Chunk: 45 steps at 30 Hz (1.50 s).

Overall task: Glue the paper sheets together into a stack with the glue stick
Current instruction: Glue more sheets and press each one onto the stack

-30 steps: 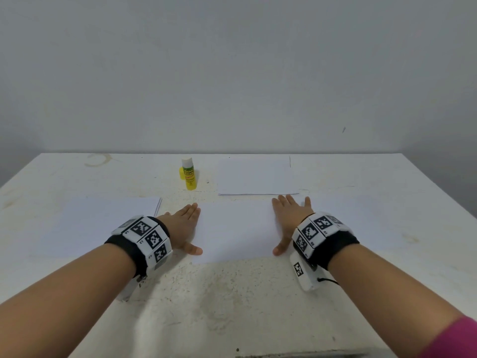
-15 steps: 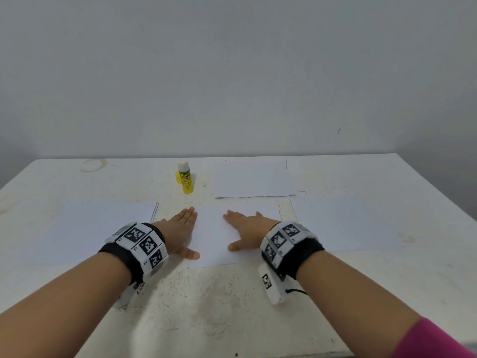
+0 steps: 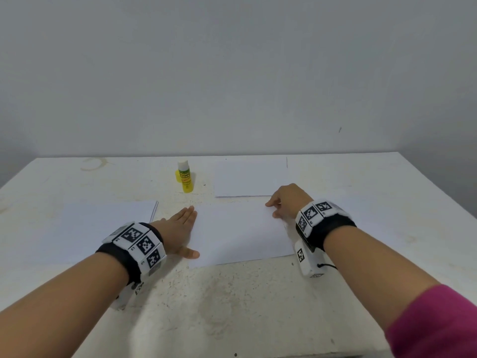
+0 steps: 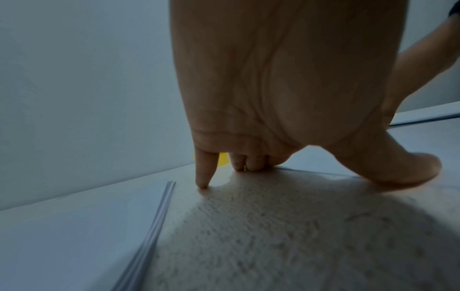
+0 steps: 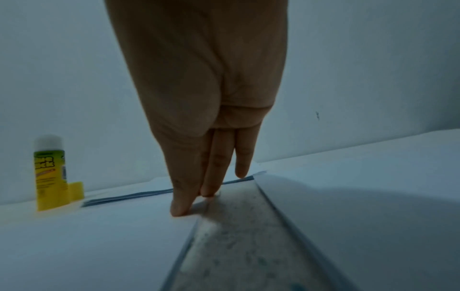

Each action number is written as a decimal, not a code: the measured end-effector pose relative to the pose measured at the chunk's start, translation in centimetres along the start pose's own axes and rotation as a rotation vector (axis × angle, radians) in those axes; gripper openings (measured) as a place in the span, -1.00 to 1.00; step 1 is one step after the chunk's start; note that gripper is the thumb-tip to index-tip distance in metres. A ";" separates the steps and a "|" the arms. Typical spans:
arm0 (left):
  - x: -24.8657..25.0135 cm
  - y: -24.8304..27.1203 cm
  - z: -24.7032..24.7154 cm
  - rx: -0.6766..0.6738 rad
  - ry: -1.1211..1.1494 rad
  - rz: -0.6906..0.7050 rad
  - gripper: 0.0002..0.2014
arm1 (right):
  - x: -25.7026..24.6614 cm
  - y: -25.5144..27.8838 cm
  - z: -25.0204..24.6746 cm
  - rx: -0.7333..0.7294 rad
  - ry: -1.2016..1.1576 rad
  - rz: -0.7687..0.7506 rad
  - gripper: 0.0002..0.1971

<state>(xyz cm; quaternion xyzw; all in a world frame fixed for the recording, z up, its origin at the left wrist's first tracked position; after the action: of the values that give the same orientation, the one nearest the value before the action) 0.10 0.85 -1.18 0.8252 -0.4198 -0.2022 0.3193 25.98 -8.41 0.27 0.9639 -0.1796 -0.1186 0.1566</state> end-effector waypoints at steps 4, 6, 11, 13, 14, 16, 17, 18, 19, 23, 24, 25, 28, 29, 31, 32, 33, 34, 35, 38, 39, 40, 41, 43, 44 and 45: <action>0.3 0.3 0.1 -0.011 0.024 -0.024 0.39 | 0.6 0.5 0.6 -0.009 -0.069 -0.042 -0.49; 0.4 0.3 -0.1 -0.027 0.019 -0.029 0.43 | 1.0 0.8 1.0 -0.041 -0.071 -0.065 -0.35; 0.6 0.4 -0.2 -0.040 0.047 -0.067 0.27 | 1.5 1.5 1.5 -0.168 0.072 -0.103 0.02; 0.5 0.3 -0.2 -0.045 0.057 -0.071 0.19 | 1.6 1.5 1.8 -0.206 0.102 -0.096 0.11; 0.5 0.3 -0.2 -0.039 0.067 -0.068 0.14 | 1.6 1.6 2.0 -0.221 0.105 -0.095 0.14; 0.6 0.3 -0.2 -0.029 0.074 -0.074 0.09 | 1.6 1.7 2.3 -0.233 0.105 -0.093 0.18; 0.7 0.3 -0.3 -0.025 0.072 -0.079 0.08 | 1.7 1.8 2.3 -0.239 0.112 -0.097 0.20; 0.8 0.4 -0.4 -0.020 0.073 -0.083 0.07 | 1.6 1.9 2.2 -0.252 0.126 -0.101 0.22; 0.8 0.4 -0.4 -0.013 0.080 -0.083 0.07 | 1.6 1.9 2.1 -0.272 0.144 -0.106 0.25; 0.8 0.3 -0.4 -0.006 0.096 -0.086 0.08 | -0.1 2.3 1.4 -0.321 0.248 -0.119 0.16; 0.7 0.2 -0.3 -0.005 0.099 -0.083 0.09 | -1.2 2.6 1.4 -0.303 0.280 -0.151 0.06; 0.6 0.2 -0.2 -0.003 0.101 -0.079 0.10 | -2.5 3.1 1.4 -0.284 0.301 -0.216 -0.05; 0.4 0.0 0.0 0.011 0.099 -0.071 0.11 | -6.6 5.2 3.1 -0.333 0.328 -0.506 -0.26; 0.3 0.0 0.0 0.011 0.093 -0.065 0.11 | -7.4 5.8 3.8 -0.392 0.367 -0.573 -0.30; 0.3 0.0 0.0 -0.002 0.062 -0.052 0.16 | -7.5 6.8 4.8 -0.478 0.415 -0.599 -0.32; 0.3 0.1 0.0 -0.008 0.044 -0.044 0.24 | -6.9 7.1 4.8 -0.490 0.393 -0.580 -0.31; 0.3 0.1 0.0 -0.016 0.033 -0.037 0.33 | -6.1 7.4 4.5 -0.492 0.366 -0.561 -0.30; 0.2 0.1 0.0 -0.018 0.029 -0.032 0.39 | -5.2 7.8 4.2 -0.493 0.347 -0.542 -0.30; 0.2 0.1 0.0 -0.014 0.027 -0.026 0.41 | -4.2 8.2 3.9 -0.494 0.333 -0.525 -0.30; 0.2 -0.1 0.1 -0.010 0.005 -0.027 0.37 | -1.5 9.1 2.9 -0.507 0.275 -0.436 -0.31; 0.2 -0.2 0.1 -0.010 0.004 -0.030 0.37 | -0.7 9.3 2.8 -0.508 0.260 -0.408 -0.33; 0.1 -0.2 0.1 -0.004 0.010 -0.033 0.33 | 0.1 9.5 2.6 -0.504 0.247 -0.379 -0.34; 0.1 -0.3 0.2 0.004 0.022 -0.035 0.25 | 0.8 9.6 2.4 -0.495 0.237 -0.351 -0.36; 0.0 -0.4 0.3 0.010 0.037 -0.038 0.18 | 1.8 9.7 2.1 -0.486 0.265 -0.315 -0.38; 0.0 -0.4 0.3 0.006 0.034 -0.042 0.20 | 2.0 9.7 1.8 -0.489 0.297 -0.297 -0.40; 0.1 -0.4 0.3 0.001 0.030 -0.046 0.21 | 1.8 9.7 1.3 -0.480 0.314 -0.271 -0.44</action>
<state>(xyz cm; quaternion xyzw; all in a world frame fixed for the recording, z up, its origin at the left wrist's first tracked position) 0.18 0.80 -1.66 0.8379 -0.3958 -0.1968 0.3202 24.25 -18.07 2.10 0.9212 0.0101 -0.0270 0.3880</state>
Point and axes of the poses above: each hand's wrist, its own y-axis away from the middle knuckle, its own z-axis out of the palm, x = y × z, the point moved 2 cm from there along -y, towards the middle knuckle, and after that the axes turned 2 degrees about -x, right-handed, at the moved point
